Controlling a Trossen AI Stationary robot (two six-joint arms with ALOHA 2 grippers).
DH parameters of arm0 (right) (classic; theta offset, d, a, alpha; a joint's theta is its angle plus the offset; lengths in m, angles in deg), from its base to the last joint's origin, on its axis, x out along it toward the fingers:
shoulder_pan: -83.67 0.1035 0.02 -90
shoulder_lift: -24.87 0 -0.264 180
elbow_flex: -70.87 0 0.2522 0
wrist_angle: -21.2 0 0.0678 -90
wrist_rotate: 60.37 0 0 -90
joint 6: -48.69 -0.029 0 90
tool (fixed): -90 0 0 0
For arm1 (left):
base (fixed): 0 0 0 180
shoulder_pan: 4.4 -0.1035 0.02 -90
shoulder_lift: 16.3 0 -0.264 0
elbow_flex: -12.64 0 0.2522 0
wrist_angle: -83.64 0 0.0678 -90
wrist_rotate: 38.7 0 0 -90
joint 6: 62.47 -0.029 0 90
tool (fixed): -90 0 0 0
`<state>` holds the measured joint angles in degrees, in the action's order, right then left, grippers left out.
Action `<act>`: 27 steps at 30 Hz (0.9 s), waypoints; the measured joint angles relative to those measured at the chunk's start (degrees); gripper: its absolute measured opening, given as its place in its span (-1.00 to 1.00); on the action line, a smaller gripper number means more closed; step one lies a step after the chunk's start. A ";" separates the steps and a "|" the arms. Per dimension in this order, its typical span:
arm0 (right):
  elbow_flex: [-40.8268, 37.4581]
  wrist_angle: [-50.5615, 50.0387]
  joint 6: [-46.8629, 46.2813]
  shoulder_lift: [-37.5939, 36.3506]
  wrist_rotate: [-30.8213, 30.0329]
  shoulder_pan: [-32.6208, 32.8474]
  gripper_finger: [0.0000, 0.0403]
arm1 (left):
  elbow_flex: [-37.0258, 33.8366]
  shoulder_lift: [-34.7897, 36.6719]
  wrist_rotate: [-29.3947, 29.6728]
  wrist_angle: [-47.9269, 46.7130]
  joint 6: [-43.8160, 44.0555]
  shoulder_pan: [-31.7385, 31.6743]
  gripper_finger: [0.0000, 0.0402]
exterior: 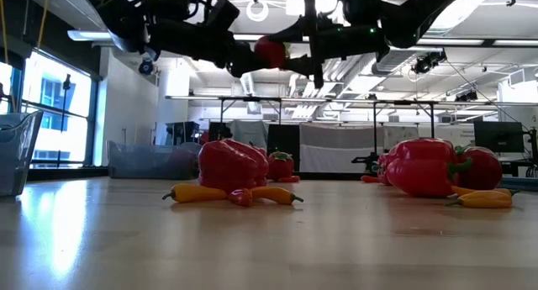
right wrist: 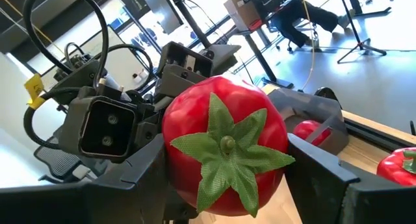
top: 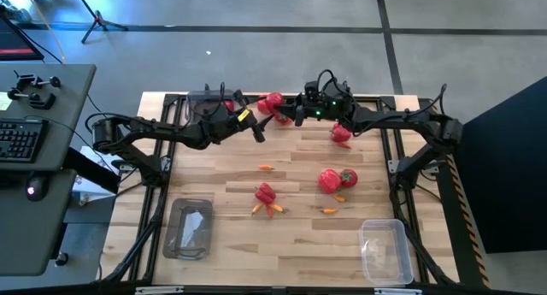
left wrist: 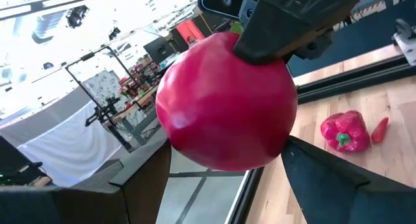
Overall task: Sort produce into baskets
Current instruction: Put the red tomato into the top black bin
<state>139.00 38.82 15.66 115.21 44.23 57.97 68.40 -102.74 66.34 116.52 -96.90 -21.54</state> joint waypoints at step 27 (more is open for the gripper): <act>-0.28 -7.52 -8.46 0.20 -1.07 0.16 0.18 | 0.22 0.24 -2.43 -6.72 2.42 0.17 0.36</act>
<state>138.71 31.30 7.20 115.41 43.16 58.13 68.63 -102.50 63.90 109.80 -94.48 -21.37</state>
